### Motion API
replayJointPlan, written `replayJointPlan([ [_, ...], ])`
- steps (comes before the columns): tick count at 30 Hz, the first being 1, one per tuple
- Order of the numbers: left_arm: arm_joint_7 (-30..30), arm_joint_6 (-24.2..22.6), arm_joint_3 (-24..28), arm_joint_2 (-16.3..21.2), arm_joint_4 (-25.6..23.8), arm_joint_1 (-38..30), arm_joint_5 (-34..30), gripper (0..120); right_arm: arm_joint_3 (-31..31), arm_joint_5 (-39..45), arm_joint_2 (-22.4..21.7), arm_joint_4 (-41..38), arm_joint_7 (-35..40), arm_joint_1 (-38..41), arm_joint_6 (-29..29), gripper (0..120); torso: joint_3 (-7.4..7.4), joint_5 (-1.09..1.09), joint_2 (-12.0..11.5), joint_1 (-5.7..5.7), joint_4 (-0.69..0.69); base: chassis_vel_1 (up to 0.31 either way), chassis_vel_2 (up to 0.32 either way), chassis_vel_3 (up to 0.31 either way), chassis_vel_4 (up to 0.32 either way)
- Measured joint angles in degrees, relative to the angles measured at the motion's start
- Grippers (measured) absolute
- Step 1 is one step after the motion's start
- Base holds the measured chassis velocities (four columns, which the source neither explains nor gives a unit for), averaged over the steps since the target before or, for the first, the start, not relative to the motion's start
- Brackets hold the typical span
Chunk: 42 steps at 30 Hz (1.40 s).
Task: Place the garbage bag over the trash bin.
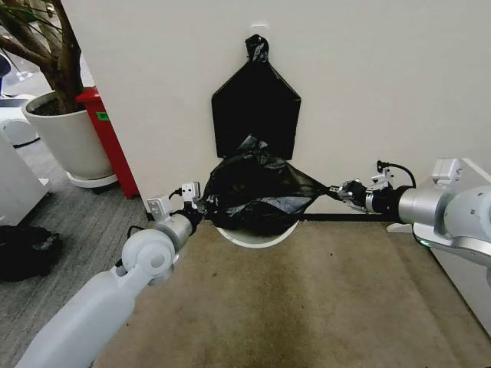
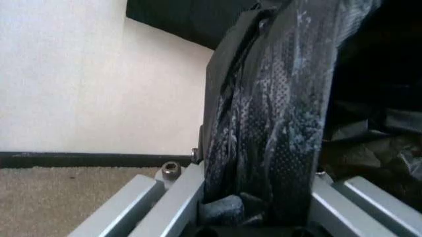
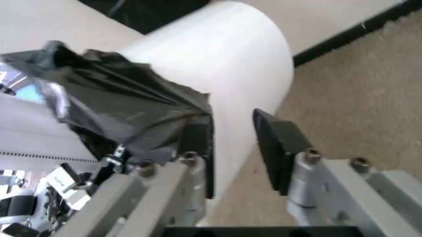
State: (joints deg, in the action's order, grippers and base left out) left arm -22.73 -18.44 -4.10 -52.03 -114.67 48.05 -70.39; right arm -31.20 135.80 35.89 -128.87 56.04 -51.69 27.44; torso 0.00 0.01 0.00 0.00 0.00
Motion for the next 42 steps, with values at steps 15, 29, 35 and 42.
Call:
replayJointPlan([
  [15, -1.4, 0.0, -0.3, -0.9, 1.0, -1.3, -2.2, 0, -3.3, 3.1, 1.1, -2.5, 1.5, -0.6, -1.7, 74, 0.00, 0.00, 0.0, 0.00, 0.00, 0.000, 0.000, 0.000, 0.000],
  [29, -1.9, -2.1, 2.7, 0.5, 1.1, -4.5, 4.1, 0, 6.4, -31.4, -4.3, -13.1, -20.7, 3.5, 4.5, 100, 0.00, -0.03, 0.0, 0.00, 0.01, 0.000, 0.000, 0.000, 0.000],
  [35, -0.7, -2.4, 4.7, 1.5, 0.9, -6.3, 9.1, 0, 12.3, -49.6, -6.7, -12.7, -35.2, 4.2, 9.1, 100, 0.00, -0.01, 0.0, 0.00, -0.01, 0.000, 0.000, 0.000, 0.000],
  [42, -1.5, -4.0, 6.3, 1.8, -0.4, -8.5, 10.2, 0, 29.2, -69.6, -6.6, -11.1, -42.3, 13.5, 11.9, 90, 0.01, 0.00, 0.0, 0.00, 0.00, 0.000, 0.000, 0.000, 0.000],
])
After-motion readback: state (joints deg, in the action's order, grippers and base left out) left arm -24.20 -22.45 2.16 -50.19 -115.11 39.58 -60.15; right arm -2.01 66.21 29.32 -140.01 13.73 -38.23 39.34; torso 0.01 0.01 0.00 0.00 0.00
